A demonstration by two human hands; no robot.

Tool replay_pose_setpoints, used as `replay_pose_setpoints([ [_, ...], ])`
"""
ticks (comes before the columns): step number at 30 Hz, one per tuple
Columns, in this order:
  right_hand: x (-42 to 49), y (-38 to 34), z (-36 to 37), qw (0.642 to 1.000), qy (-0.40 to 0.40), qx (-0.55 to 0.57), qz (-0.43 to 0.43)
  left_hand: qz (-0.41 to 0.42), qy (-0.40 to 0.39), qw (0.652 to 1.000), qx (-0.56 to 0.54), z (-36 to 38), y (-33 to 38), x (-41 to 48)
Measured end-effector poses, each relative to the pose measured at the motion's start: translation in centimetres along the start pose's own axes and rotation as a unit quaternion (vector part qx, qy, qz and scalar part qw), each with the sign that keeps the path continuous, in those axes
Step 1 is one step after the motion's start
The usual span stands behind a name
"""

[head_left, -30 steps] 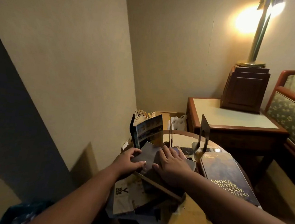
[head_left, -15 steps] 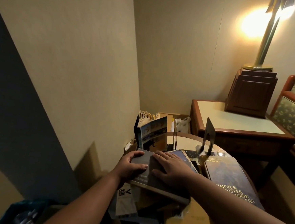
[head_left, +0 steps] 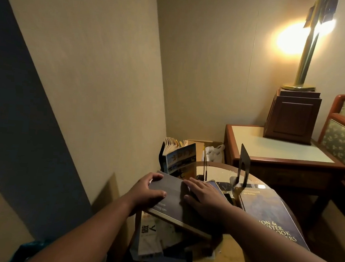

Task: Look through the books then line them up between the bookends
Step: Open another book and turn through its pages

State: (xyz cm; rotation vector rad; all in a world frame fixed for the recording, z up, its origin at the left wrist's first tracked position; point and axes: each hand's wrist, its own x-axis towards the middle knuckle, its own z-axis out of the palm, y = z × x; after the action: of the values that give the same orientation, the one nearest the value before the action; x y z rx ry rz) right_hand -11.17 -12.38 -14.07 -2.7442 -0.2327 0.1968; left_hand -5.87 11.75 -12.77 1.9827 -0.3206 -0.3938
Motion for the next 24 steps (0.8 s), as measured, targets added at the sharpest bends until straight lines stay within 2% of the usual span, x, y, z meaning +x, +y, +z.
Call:
replay_pose_setpoints([
  [5,-0.4,0.8,0.3,0.999,0.015,0.026,0.032,0.093,0.021,0.991,0.089,-1.9,2.7,0.1],
  [11,0.5,2.1,1.3,0.997,0.022,0.000,0.069,0.153,0.023,0.969,0.191,-4.7,8.1,2.0],
  [17,0.9,2.5,3.3,0.994,-0.016,-0.089,0.055,0.170,0.061,0.945,0.272,-6.0,11.7,5.6],
  [21,1.0,2.4,3.2,0.994,-0.018,-0.091,0.053,0.178,0.061,0.931,0.314,-5.1,13.1,8.7],
  [24,0.8,2.6,3.4,0.996,-0.011,-0.080,0.049,0.158,0.060,0.932,0.321,-4.5,13.5,11.3],
])
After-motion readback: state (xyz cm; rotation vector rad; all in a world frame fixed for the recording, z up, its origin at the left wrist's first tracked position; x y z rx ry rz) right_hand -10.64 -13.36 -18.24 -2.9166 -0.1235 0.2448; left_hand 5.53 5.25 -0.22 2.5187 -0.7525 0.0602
